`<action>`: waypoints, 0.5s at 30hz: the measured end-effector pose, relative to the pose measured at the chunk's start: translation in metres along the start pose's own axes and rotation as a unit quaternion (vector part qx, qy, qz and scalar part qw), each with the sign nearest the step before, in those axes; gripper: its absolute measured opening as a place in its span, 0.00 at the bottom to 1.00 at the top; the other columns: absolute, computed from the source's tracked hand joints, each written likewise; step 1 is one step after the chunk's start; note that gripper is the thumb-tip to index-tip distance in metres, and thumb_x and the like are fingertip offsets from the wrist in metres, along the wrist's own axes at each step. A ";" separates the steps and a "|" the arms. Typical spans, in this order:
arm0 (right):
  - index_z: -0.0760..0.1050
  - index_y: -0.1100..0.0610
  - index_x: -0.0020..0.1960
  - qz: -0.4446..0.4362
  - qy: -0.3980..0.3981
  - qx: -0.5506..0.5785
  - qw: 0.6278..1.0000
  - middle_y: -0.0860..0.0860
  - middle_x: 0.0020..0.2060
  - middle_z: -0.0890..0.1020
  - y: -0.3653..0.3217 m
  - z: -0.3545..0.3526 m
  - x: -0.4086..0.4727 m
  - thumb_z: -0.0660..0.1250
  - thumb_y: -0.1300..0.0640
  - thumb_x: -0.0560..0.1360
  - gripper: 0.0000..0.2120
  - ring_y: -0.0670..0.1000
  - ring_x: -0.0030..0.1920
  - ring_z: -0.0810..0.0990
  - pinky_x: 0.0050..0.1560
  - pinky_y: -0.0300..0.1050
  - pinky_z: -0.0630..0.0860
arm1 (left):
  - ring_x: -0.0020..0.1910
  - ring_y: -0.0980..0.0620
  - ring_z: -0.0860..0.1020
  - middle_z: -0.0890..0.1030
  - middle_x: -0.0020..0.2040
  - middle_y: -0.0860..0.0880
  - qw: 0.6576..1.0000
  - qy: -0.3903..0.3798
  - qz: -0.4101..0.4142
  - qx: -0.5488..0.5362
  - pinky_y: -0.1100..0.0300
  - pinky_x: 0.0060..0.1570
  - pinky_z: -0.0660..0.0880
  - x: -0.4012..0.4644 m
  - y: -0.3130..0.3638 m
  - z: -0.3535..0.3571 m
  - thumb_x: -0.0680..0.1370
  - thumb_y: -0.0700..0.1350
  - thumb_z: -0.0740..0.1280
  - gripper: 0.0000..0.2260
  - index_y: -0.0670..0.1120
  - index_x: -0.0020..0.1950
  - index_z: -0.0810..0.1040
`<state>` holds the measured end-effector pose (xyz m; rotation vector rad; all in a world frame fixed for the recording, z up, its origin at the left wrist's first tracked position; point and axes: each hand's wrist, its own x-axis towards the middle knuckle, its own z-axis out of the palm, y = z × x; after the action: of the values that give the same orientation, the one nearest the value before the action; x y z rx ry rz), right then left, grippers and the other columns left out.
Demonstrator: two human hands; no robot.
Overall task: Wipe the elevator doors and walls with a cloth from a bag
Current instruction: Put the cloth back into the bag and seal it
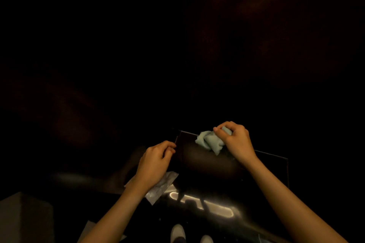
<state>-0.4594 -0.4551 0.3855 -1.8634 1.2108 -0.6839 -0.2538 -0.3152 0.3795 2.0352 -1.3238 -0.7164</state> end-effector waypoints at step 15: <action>0.78 0.55 0.40 0.033 -0.064 -0.029 0.997 0.49 0.37 0.74 0.027 0.119 -0.071 0.69 0.58 0.73 0.04 0.45 0.39 0.75 0.39 0.26 0.66 | 0.50 0.62 0.77 0.80 0.48 0.57 0.990 0.025 -0.115 -0.073 0.78 0.46 0.69 -0.100 -0.153 0.032 0.79 0.36 0.60 0.12 0.52 0.49 0.78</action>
<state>-0.4080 -0.3577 0.2978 -1.8757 1.2132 -0.4903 -0.2203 -0.1796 0.2572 2.0914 -0.9872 -0.8339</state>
